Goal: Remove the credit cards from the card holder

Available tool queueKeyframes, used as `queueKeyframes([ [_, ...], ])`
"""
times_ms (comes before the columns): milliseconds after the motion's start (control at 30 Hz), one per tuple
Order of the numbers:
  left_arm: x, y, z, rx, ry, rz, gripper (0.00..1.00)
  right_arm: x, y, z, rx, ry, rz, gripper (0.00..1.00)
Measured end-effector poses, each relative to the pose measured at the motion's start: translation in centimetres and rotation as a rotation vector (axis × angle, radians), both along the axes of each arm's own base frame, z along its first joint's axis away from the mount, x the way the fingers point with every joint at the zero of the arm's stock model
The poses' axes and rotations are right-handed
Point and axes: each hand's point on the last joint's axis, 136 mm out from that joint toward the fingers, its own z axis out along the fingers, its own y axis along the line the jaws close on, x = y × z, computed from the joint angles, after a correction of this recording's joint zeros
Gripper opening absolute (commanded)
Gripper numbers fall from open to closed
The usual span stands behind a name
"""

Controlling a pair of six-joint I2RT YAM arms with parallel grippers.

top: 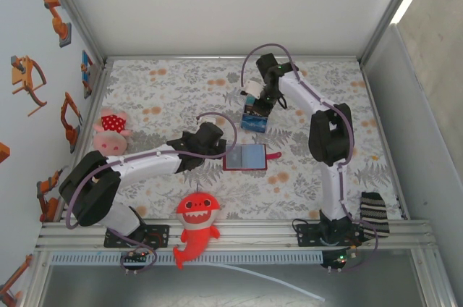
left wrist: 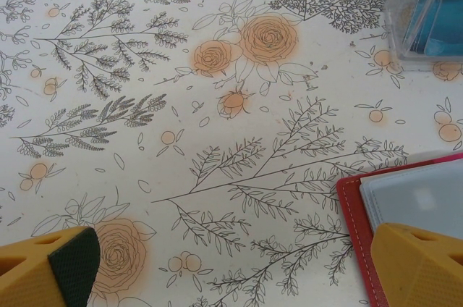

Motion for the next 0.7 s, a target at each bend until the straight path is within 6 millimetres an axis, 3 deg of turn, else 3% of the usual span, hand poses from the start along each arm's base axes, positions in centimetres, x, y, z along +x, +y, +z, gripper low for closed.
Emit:
queueKeyframes([
  [167, 0.0, 0.1, 0.0, 0.0, 0.0, 0.002, 0.97, 0.1, 0.0, 0.3, 0.009, 0.0, -0.029, 0.2],
  [367, 0.6, 0.7, 0.5, -0.039, -0.004, 0.043, 0.97, 0.1, -0.2, 2.5, 0.048, -0.048, -0.122, 0.28],
  [533, 1.4, 2.8, 1.5, -0.117, -0.018, 0.137, 0.97, -0.7, -1.1, 5.3, 0.096, -0.111, -0.251, 0.33],
  [700, 1.7, 4.9, 1.9, -0.181, -0.029, 0.232, 0.97, -2.4, -1.7, 6.4, 0.136, -0.141, -0.376, 0.35],
])
